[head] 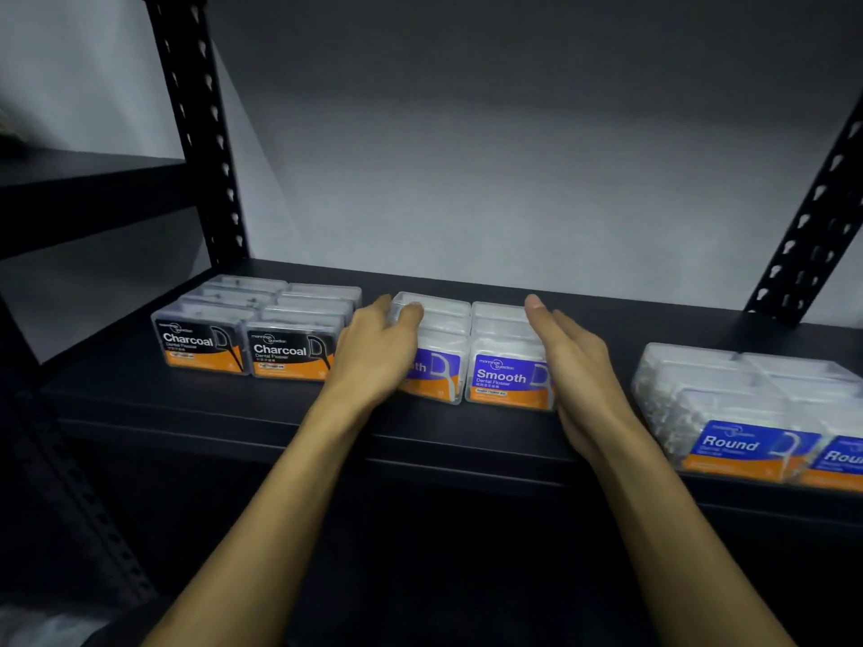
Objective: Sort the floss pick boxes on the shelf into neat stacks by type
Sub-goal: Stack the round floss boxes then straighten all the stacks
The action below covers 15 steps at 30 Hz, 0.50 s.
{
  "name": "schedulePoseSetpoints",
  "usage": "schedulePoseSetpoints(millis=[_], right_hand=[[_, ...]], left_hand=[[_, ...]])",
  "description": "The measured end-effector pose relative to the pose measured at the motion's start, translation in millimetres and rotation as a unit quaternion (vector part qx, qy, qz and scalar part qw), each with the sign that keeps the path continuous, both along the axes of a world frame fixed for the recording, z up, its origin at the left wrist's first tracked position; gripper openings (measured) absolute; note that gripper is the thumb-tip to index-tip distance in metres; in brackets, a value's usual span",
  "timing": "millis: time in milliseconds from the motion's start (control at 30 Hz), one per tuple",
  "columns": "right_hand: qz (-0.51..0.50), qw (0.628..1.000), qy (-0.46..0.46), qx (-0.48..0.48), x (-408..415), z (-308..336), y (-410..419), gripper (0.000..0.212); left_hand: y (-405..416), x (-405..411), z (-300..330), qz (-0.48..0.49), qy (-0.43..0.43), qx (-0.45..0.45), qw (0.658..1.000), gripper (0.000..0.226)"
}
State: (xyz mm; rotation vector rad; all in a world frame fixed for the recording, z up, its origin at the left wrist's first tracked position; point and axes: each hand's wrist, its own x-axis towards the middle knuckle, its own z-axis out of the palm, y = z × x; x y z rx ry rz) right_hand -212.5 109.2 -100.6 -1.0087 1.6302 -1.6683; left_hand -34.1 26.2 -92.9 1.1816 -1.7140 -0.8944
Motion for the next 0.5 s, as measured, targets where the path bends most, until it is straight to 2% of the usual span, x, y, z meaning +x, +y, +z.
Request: schedulePoseSetpoints(millis=[100,167,367,500], right_hand=[[-0.012,1.000,0.028,0.005,4.1,-0.2,0.9,0.056],[-0.009,0.999,0.030,0.002,5.0,0.7,2.4,0.046],[0.026,0.999,0.030,0.006,2.6,5.1,5.3,0.038],[0.045,0.999,0.014,0.000,1.2,9.2,6.0,0.019]], left_hand=[[1.6,-1.8,-5.1,0.012,0.021,-0.006,1.000,0.028],[3.3,-2.1,-6.0,0.017,0.030,-0.011,0.999,0.027],[12.1,-3.7,-3.9,0.047,0.052,-0.012,0.997,0.021],[19.4,-6.2,-6.1,0.074,0.062,-0.025,0.995,0.022]])
